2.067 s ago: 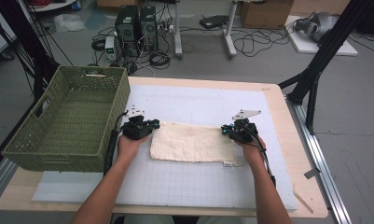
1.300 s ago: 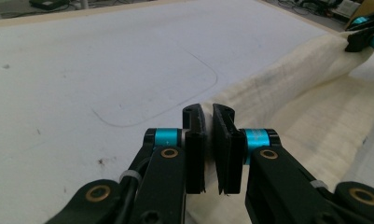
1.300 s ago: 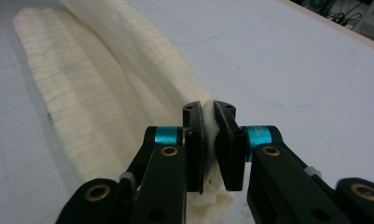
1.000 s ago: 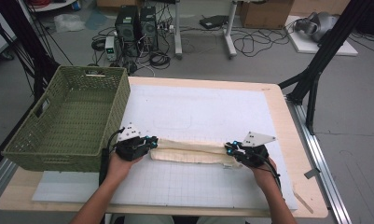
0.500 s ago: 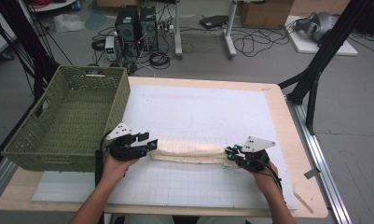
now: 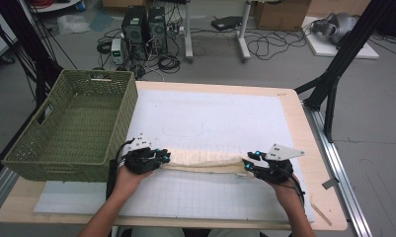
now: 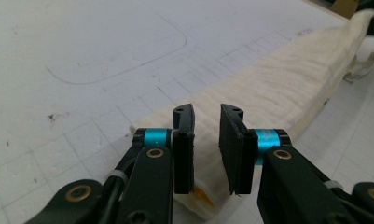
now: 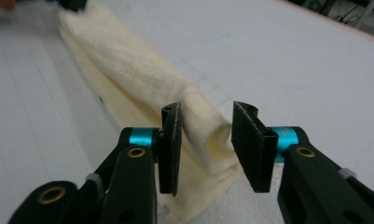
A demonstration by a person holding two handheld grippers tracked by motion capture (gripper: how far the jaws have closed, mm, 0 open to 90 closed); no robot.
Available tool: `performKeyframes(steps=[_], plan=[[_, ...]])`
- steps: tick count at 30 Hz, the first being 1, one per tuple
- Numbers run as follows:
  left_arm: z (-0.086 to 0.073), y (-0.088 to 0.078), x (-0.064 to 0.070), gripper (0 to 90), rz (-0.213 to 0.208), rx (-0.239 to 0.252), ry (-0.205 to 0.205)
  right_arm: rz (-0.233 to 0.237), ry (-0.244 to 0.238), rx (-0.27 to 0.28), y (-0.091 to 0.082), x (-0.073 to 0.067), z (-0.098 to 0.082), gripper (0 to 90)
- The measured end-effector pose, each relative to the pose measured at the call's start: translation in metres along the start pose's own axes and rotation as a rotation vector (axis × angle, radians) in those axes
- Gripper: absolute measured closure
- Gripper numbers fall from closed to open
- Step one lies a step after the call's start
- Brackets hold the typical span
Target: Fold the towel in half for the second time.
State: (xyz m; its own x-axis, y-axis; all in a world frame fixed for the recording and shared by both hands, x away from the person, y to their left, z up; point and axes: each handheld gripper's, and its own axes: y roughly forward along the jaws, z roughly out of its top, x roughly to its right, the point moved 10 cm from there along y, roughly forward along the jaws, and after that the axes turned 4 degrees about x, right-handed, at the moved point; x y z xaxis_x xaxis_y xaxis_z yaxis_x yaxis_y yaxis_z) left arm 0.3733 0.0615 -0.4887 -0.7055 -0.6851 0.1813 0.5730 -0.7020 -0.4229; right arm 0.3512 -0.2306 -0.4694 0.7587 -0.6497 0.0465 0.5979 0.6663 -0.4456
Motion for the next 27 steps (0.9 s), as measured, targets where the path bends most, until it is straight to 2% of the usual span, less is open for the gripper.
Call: performKeyframes(steps=[3, 5, 7, 11, 14, 17, 20, 23, 27], plan=[[-0.005, 0.002, 0.001, 74.9, 0.004, -0.030, 0.012, 0.000, 0.079, 0.096, -0.013, 0.002, 0.017, 58.5], [-0.009, 0.004, 0.001, 74.9, 0.007, -0.042, 0.015, 0.017, 0.130, 0.148, -0.017, 0.001, 0.026, 57.4], [-0.012, 0.006, 0.002, 74.9, 0.004, -0.055, 0.015, 0.023, 0.152, 0.155, -0.016, -0.001, 0.029, 57.5], [-0.014, 0.006, 0.003, 74.8, 0.008, -0.058, 0.018, 0.030, 0.159, 0.104, -0.003, -0.007, 0.024, 58.6], [-0.015, 0.005, 0.002, 74.8, 0.009, -0.062, 0.019, 0.034, 0.127, 0.037, 0.010, -0.011, 0.014, 60.1], [-0.016, 0.005, 0.002, 74.8, 0.013, -0.069, 0.024, 0.032, 0.146, -0.013, 0.018, -0.013, 0.004, 63.7], [-0.016, 0.005, 0.002, 74.8, 0.012, -0.067, 0.018, 0.015, 0.114, -0.104, 0.024, -0.012, -0.014, 66.8], [-0.017, 0.005, 0.001, 74.8, 0.015, -0.075, 0.019, 0.007, 0.106, -0.147, 0.025, -0.010, -0.027, 67.1], [-0.017, 0.006, 0.002, 74.9, 0.019, -0.078, 0.020, 0.001, 0.096, -0.155, 0.022, -0.008, -0.032, 66.8]])
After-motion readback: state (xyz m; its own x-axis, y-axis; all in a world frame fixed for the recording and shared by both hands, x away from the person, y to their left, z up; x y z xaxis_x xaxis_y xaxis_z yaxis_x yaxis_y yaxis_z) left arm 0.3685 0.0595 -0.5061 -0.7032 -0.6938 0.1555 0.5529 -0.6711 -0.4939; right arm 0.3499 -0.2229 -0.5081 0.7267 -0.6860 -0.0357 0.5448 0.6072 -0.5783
